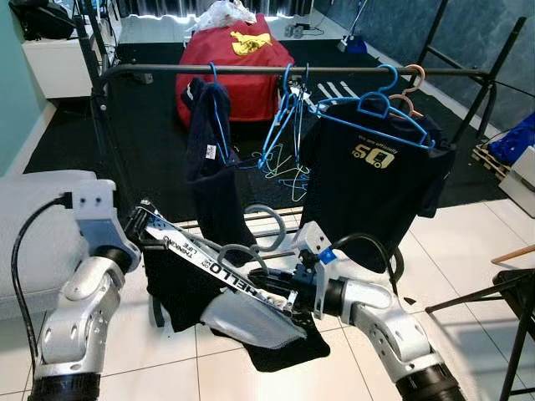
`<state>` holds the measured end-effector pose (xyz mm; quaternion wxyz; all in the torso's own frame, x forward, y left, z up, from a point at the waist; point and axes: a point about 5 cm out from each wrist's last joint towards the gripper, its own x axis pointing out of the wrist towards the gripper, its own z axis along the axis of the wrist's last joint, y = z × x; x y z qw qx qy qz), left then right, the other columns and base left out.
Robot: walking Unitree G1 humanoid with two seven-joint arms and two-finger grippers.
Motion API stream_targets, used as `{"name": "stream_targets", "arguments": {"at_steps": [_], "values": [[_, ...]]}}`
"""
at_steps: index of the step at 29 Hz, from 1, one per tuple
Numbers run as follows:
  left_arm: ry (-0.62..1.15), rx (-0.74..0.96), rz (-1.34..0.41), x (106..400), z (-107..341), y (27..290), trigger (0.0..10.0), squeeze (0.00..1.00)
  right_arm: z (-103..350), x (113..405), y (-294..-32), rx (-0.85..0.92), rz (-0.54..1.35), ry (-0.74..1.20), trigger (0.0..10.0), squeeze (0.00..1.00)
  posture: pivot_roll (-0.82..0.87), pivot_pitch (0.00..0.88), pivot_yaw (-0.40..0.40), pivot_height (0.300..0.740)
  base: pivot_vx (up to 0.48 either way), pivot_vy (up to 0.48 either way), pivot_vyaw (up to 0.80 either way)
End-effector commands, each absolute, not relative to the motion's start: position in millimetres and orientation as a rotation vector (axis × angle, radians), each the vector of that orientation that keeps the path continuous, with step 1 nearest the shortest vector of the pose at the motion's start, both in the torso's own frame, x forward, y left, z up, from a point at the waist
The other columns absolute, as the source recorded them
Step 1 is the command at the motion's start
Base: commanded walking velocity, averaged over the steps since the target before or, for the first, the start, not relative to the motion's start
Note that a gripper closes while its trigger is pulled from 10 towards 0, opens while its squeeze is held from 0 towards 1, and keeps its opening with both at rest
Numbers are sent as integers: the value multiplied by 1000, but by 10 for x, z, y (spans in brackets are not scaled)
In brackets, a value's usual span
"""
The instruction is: Hang hanger
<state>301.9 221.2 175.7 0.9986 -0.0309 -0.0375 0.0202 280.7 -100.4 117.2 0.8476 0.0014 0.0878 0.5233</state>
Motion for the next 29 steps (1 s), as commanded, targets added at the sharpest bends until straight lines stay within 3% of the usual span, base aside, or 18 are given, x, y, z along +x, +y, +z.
{"name": "stream_targets", "arguments": {"at_steps": [1,14,22,29], "values": [[-74,-22,83,3048,1767,2297,0,0,1179,2776,-1037,-7,1083,165,10000,0,39,63,-22,740,0,0,0],[-72,41,67,3201,1815,2246,0,0,1133,2588,-1091,-69,1111,110,10000,0,25,73,-15,740,0,0,0],[-52,117,-66,3239,1752,1929,0,0,1268,2631,-1050,-337,1096,-58,10000,0,31,79,-20,740,0,0,0],[-36,119,-101,3222,1702,1843,0,0,1342,2658,-976,-381,1070,-160,10000,0,43,83,-21,740,0,0,0]]}}
